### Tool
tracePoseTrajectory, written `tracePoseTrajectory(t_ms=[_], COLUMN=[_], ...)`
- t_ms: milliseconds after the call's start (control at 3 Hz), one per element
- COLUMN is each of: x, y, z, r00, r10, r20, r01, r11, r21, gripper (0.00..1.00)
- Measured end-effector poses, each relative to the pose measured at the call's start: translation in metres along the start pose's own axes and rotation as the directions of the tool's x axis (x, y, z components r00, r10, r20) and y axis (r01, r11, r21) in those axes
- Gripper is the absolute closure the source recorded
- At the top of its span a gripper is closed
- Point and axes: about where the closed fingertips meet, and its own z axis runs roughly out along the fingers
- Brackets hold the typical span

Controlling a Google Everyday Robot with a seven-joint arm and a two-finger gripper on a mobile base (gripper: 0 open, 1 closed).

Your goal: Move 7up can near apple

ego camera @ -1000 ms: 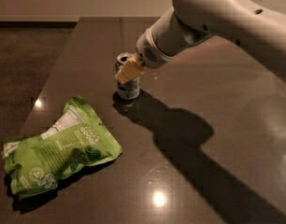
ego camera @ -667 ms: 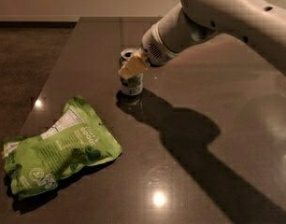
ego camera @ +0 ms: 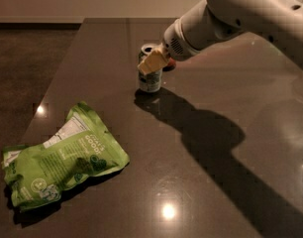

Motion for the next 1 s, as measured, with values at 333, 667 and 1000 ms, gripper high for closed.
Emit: tracePoseTrajectory(t_ms=[333,667,1000], x=[0.002,0.005,0.010], y=[-0.021,-0.040,-0.056], z=[0.001,-0.001,-0.005], r00=[1.000,1.000,0.999], r10=[0.007,0.019,0.025], r20=[0.008,0.021,0.022], r01=[-0.008,-0.020,-0.027], r11=[0.9994,0.9982,0.9968], r21=[0.033,0.057,0.075], gripper=[1.00,1.00,1.00])
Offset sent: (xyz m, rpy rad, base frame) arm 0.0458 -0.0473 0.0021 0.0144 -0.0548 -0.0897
